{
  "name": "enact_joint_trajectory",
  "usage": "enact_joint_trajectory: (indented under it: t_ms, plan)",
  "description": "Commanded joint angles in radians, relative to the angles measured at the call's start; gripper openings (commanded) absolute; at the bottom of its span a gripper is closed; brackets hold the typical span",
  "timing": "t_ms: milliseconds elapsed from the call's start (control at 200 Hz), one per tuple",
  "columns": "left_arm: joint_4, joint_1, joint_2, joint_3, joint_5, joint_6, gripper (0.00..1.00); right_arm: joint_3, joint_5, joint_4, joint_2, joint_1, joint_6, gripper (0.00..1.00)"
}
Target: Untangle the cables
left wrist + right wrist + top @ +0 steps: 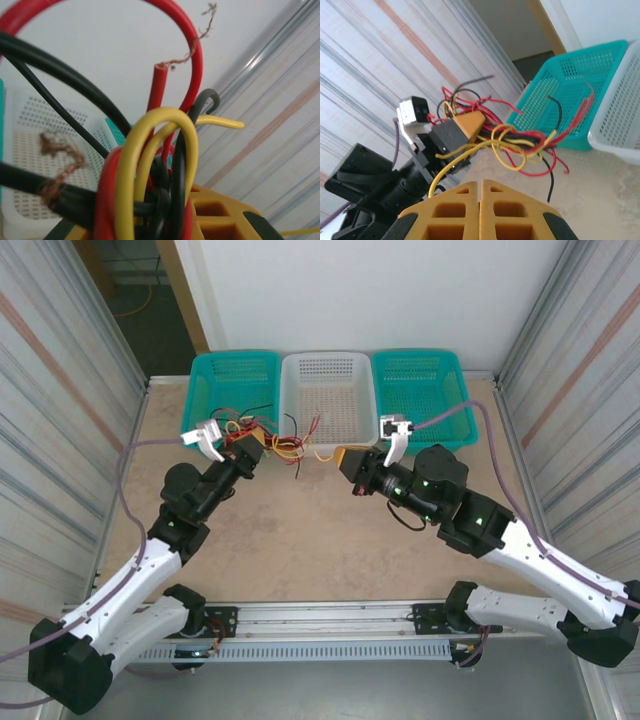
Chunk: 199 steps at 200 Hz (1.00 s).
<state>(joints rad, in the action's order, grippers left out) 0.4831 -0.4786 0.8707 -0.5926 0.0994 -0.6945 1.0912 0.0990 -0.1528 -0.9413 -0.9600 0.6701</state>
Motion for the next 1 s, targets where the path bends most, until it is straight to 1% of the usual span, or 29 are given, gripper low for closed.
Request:
enact_joint_trajectory:
  t_ms: [0, 135, 311, 331, 441, 541, 631, 691, 842, 992]
  plan:
    - [0.023, 0.001, 0.014, 0.015, 0.098, 0.002, 0.00, 0.066, -0.012, -0.013, 0.029, 0.057, -0.069, 0.00]
    - [0.041, 0.001, 0.027, 0.016, 0.212, -0.017, 0.00, 0.158, -0.091, -0.083, 0.015, 0.191, -0.070, 0.00]
    - [0.059, 0.001, 0.043, 0.007, 0.367, -0.038, 0.00, 0.296, -0.202, -0.170, -0.042, 0.369, -0.076, 0.00]
    - [0.062, 0.001, 0.043, 0.007, 0.381, -0.040, 0.00, 0.308, -0.211, -0.178, -0.069, 0.389, -0.076, 0.00]
    - [0.074, 0.001, 0.035, 0.010, 0.447, -0.058, 0.00, 0.335, -0.271, -0.193, -0.097, 0.497, -0.062, 0.00]
    - [0.091, -0.003, 0.051, 0.001, 0.528, -0.081, 0.00, 0.350, -0.344, -0.192, -0.133, 0.599, -0.031, 0.00]
    - [0.093, -0.019, 0.081, -0.019, 0.590, -0.091, 0.00, 0.366, -0.394, -0.192, -0.177, 0.662, -0.009, 0.00]
    - [0.086, -0.031, 0.087, -0.027, 0.606, -0.090, 0.00, 0.389, -0.423, -0.197, -0.213, 0.695, -0.005, 0.00]
    - [0.100, -0.050, 0.087, -0.039, 0.638, -0.104, 0.00, 0.442, -0.429, -0.236, -0.301, 0.774, -0.020, 0.00]
    - [0.176, -0.051, 0.077, -0.036, 0.650, -0.167, 0.00, 0.434, -0.473, -0.262, -0.399, 0.893, 0.017, 0.00]
